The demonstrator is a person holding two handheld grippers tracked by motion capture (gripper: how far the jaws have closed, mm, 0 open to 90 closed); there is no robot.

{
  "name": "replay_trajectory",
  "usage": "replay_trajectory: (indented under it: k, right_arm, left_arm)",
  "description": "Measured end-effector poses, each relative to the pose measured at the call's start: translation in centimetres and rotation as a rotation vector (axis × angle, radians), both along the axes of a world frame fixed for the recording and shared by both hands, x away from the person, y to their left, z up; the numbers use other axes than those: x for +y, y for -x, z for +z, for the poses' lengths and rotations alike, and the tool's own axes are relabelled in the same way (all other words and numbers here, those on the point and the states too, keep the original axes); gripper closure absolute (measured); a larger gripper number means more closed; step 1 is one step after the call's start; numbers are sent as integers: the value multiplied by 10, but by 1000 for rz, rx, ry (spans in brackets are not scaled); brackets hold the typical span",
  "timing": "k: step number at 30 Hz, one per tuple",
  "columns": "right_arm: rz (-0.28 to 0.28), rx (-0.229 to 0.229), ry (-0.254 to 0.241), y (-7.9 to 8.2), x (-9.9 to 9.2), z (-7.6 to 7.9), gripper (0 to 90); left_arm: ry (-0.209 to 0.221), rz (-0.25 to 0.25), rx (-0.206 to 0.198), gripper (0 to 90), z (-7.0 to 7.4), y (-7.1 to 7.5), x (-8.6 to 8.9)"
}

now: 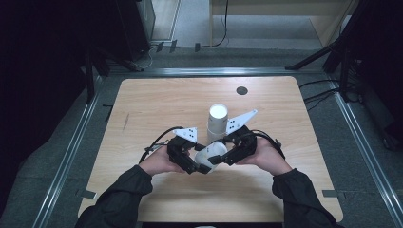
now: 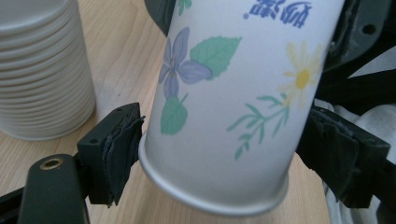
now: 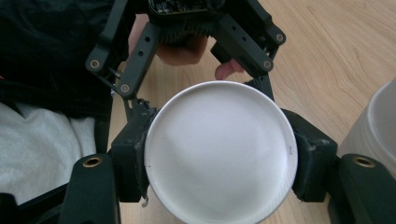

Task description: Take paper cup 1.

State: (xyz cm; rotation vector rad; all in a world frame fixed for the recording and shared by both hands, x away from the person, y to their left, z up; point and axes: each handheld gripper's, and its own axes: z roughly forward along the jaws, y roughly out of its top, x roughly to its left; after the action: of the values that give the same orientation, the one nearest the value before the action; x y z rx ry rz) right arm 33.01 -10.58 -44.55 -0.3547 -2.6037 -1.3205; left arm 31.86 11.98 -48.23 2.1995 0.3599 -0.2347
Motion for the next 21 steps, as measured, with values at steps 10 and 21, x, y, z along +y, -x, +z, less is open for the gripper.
replay_trajectory:
  k: [10, 21]
  right_arm:
    - [4, 31, 6, -1, 0, -3, 355]
    - [9, 25, -5, -1, -1, -2, 345]
  left_arm:
    - [-15, -19, -37, 253, 0, 2, 1]
    - [-8, -30, -54, 275, 3, 2, 4]
